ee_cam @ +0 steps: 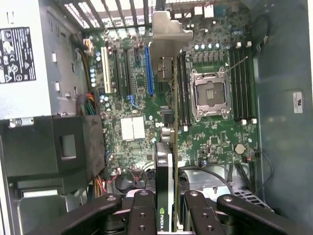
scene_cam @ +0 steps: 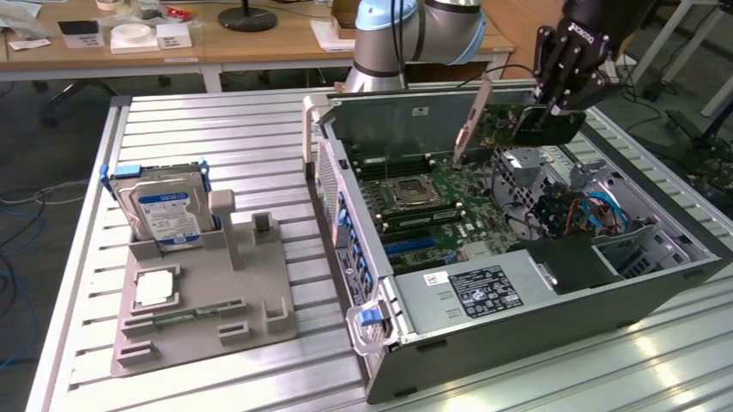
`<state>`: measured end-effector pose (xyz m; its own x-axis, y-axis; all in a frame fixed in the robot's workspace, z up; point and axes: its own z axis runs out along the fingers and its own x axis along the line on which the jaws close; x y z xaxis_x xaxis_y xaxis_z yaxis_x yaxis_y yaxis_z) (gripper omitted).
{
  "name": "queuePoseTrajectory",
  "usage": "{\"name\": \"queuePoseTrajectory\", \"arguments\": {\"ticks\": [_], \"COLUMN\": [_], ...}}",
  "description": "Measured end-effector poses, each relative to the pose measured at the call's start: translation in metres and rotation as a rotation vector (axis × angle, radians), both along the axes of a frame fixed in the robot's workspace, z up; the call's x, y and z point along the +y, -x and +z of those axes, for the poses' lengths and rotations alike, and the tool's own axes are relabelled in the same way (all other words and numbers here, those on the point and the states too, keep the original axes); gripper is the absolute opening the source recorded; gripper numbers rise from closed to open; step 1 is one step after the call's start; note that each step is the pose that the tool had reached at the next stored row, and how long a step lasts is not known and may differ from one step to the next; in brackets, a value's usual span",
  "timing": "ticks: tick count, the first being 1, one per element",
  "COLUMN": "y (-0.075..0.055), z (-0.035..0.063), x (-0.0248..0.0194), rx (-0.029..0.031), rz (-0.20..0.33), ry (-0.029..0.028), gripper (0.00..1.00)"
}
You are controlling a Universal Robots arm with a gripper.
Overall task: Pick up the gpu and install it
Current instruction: 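Insert the gpu into the slot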
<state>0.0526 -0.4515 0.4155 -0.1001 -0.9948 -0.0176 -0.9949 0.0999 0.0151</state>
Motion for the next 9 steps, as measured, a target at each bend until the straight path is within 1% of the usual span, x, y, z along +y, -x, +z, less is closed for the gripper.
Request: {"name": "queuePoseTrajectory", "arguments": {"ticks": [3, 5, 7, 9], "y": [0.0002, 0.0017, 0.0043, 0.0072], "z": [-0.0011, -0.0015, -0.0015, -0.0016], "x": [0.0001, 0.0002, 0.0002, 0.0002], "rx": [-0.0145, -0.0221, -0.0264, -0.0294], "rz": [0.013, 0.017, 0.019, 0.021], "ry": [0.0000, 0.0002, 0.0003, 0.0001], "gripper": [0.27, 0.27, 0.27, 0.27]}}
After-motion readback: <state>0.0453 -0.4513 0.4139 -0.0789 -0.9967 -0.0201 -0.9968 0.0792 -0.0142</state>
